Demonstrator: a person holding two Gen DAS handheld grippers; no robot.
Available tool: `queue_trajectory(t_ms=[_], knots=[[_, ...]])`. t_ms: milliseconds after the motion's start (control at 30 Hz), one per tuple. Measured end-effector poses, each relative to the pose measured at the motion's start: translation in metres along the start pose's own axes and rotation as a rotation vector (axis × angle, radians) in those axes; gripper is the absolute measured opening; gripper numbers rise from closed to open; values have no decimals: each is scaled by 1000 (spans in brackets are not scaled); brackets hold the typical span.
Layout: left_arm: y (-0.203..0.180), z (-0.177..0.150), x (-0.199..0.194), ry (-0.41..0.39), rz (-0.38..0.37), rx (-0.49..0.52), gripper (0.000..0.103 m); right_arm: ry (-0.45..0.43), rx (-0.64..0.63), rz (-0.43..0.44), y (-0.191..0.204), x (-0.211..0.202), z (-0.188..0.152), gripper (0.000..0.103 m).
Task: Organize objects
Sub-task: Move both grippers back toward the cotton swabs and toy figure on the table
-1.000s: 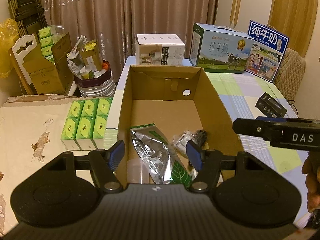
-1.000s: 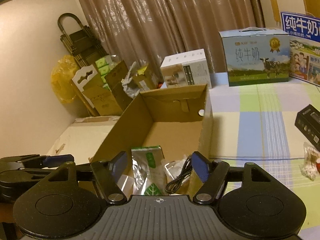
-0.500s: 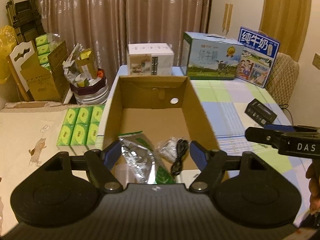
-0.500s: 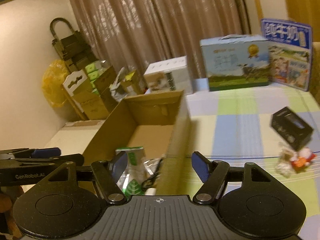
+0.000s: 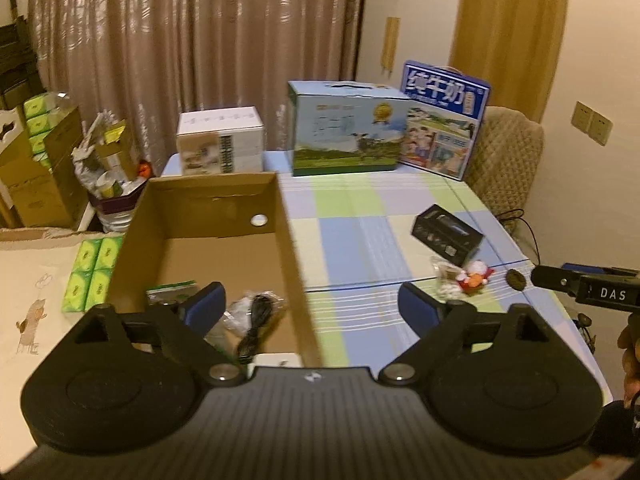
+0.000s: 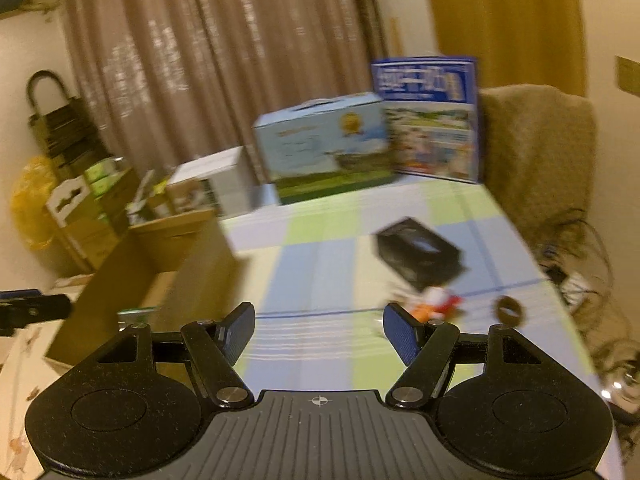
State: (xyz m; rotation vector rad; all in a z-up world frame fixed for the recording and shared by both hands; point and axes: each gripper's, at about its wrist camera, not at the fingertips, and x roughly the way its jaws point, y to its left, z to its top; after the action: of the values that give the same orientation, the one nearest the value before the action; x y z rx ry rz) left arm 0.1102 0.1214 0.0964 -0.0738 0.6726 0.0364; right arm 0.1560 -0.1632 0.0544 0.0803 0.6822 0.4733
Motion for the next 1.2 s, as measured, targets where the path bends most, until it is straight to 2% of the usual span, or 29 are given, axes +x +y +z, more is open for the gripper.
queue_trajectory(t_ms=[233, 633, 867, 1200], knots=[[-54, -4, 18, 15, -42, 49, 102, 17, 36, -91, -57, -20, -13, 68], [-129, -16, 75, 50, -104, 118, 102, 71, 28, -152, -114, -13, -20, 69], [-150, -21, 112, 69, -124, 136, 102, 84, 15, -187, -136, 11, -18, 69], [-161, -32, 175, 106, -127, 153, 102, 93, 18, -213, -156, 60, -12, 68]])
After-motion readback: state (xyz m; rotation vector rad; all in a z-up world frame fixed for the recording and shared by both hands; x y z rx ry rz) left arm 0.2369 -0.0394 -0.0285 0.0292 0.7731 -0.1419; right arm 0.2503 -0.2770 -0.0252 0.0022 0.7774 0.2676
